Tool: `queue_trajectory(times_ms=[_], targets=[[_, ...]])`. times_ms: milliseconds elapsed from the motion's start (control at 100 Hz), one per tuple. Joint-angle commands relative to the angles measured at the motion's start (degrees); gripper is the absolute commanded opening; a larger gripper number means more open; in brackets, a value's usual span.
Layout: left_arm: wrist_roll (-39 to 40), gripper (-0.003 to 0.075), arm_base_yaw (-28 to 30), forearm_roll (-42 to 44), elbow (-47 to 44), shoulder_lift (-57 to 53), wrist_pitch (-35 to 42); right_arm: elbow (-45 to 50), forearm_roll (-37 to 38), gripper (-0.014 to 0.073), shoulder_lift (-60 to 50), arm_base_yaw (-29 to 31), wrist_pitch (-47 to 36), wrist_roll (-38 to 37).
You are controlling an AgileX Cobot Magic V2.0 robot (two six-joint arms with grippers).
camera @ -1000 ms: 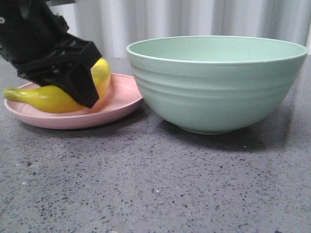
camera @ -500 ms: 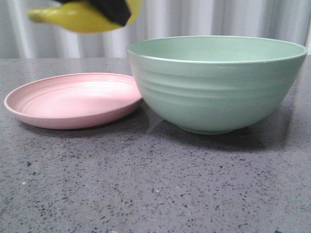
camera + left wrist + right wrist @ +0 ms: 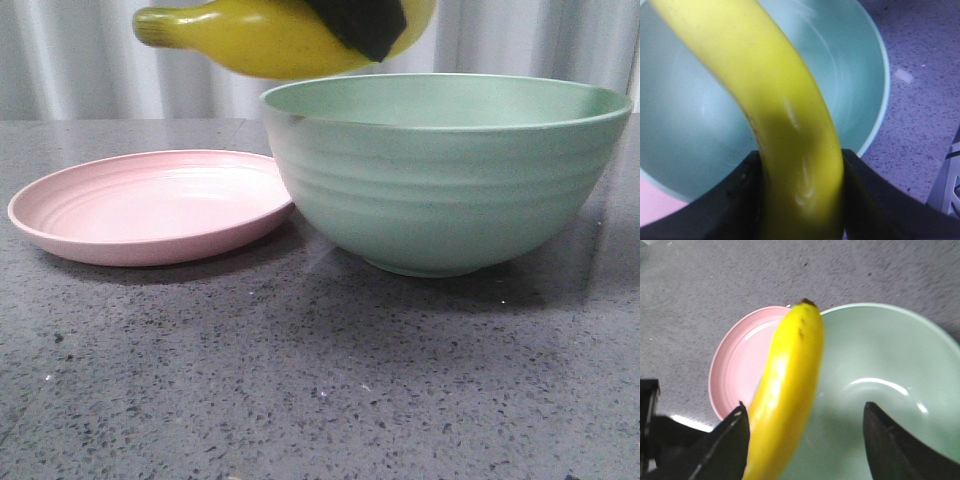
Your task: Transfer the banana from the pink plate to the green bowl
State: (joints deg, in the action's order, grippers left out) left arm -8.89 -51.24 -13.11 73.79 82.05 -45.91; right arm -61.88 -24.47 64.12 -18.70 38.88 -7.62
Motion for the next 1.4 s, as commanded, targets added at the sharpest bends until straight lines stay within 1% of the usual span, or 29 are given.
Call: queue_trajectory(times_ms=[0, 70, 270, 410, 480, 560, 720, 780, 840, 1010, 1180, 1280, 1390], targets=[[0.03, 0.0248, -0.87, -1.98, 2.03, -1.84, 2.84, -2.96, -5.66, 0.0415, 2.21, -0.28, -3.66, 0.36], [0.03, 0.0248, -0.87, -3.06, 2.03, -1.84, 2.24, -3.20, -8.89, 0.0415, 4.32, -0.28, -3.66, 0.36], [0.03, 0.0248, -0.87, -4.24, 2.03, -1.84, 0.98, -3.20, -13.64, 0.0414, 8.45, -0.28, -3.87, 0.36], [0.03, 0.0248, -0.87, -5.44, 2.03, -1.84, 0.98, -3.20, -15.18, 0.0381, 9.99, -0.28, -3.87, 0.36], [0.03, 0.0250, -0.87, -5.52, 2.03, -1.84, 0.98, -3.20, -15.57, 0.0339, 9.99, -0.28, -3.87, 0.36], [0.03, 0.0264, -0.87, -5.52, 2.03, -1.84, 0.98, -3.20, -15.83, 0.0262, 9.99, -0.28, -3.77, 0.36], [0.03, 0.0344, -0.87, -5.41, 2.03, -1.84, 0.98, -3.20, -16.12, 0.0087, 9.99, -0.28, -3.52, 0.36], [0.03, 0.0368, -0.87, -5.41, 2.03, -1.84, 0.98, -3.20, -16.39, 0.0048, 9.99, -0.28, -3.41, 0.36], [0.03, 0.0371, -0.87, -5.41, 2.03, -1.84, 0.98, -3.20, -17.19, 0.0025, 9.99, -0.28, -3.41, 0.36], [0.03, 0.0371, -0.76, -5.20, 2.78, -2.17, 0.89, -3.35, -18.03, 0.0020, 9.99, -0.17, -5.11, 0.36], [-0.27, 0.0371, -0.76, -4.58, 6.81, -2.17, -0.03, -4.09, -17.10, 0.0020, 9.99, 1.08, -9.14, 0.47], [-0.56, 0.0371, -0.76, -4.58, 9.41, -2.17, -0.08, -4.32, -14.20, 0.0020, 9.99, 2.80, -11.67, 0.47], [-1.25, 0.0371, -0.76, -4.58, 11.15, -2.17, 0.03, -4.32, -9.43, 0.0020, 9.99, 4.08, -13.54, 0.47]])
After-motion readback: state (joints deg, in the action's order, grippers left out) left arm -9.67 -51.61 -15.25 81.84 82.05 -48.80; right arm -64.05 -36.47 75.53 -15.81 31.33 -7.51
